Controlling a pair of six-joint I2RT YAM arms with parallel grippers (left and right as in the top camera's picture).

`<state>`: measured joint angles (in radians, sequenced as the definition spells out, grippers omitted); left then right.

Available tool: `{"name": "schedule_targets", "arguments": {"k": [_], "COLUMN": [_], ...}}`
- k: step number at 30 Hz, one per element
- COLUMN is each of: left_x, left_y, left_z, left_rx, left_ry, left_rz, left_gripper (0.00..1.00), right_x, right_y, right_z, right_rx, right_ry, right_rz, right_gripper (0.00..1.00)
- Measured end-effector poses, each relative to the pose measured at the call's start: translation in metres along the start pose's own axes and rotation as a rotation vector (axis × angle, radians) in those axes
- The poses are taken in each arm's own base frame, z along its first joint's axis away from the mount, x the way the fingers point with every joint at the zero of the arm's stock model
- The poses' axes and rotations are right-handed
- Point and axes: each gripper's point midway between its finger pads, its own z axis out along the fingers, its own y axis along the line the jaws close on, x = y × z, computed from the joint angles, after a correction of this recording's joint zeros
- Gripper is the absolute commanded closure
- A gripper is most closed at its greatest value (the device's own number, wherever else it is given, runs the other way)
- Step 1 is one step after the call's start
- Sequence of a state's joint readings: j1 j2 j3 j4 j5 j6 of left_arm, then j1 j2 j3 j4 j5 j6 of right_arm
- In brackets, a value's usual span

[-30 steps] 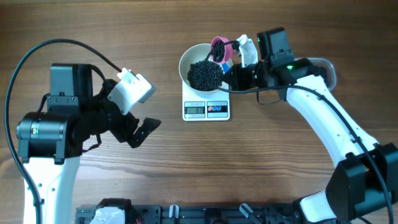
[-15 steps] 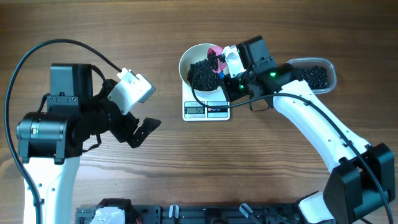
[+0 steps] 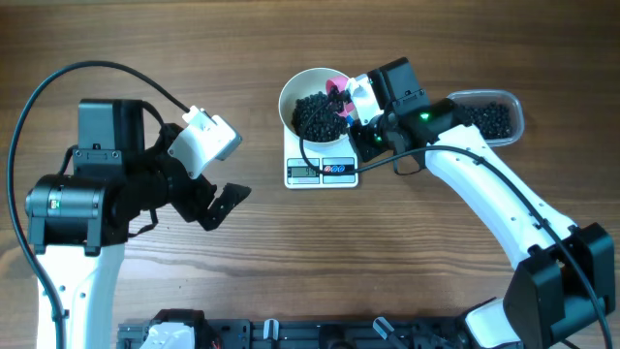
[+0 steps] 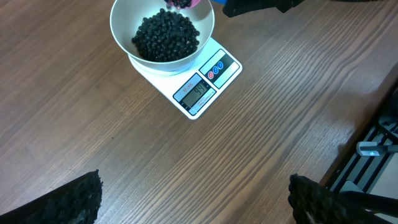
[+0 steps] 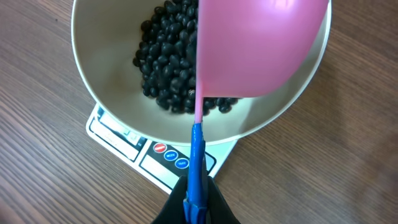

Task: Scoop item into bowl and weigh 150g on scale
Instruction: 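Tilt the scoop with the right gripper to pour beans into the bowl, then carry the empty scoop back toward the bean tub with the right gripper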

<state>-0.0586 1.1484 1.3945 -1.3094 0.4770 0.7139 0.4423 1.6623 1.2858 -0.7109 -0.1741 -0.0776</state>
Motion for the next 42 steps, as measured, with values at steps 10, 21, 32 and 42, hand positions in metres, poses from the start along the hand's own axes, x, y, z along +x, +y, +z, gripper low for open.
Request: {"name": "schedule_targets", "arguments": {"k": [10, 21, 32, 42], "left_x": [0.000, 0.000, 0.000, 0.000], "left_y": [0.000, 0.000, 0.000, 0.000], "left_z": [0.000, 0.000, 0.000, 0.000], "left_rx": [0.000, 0.000, 0.000, 0.000], "left_ry": [0.000, 0.000, 0.000, 0.000], "left_rz": [0.000, 0.000, 0.000, 0.000], "left_gripper": [0.00, 0.00, 0.00, 0.00], "right_x": [0.001, -0.001, -0.017, -0.017], "right_y": [-0.012, -0.024, -0.015, -0.017], "right_z": [0.000, -0.002, -0.002, -0.003], "right_rx": [0.069, 0.138, 0.247, 0.293], "right_ry": [0.007, 0.011, -0.010, 0.010], "right_rz": [-0.057, -0.177, -0.414, -0.479], "right_gripper": [0.96, 0.96, 0.96, 0.95]}}
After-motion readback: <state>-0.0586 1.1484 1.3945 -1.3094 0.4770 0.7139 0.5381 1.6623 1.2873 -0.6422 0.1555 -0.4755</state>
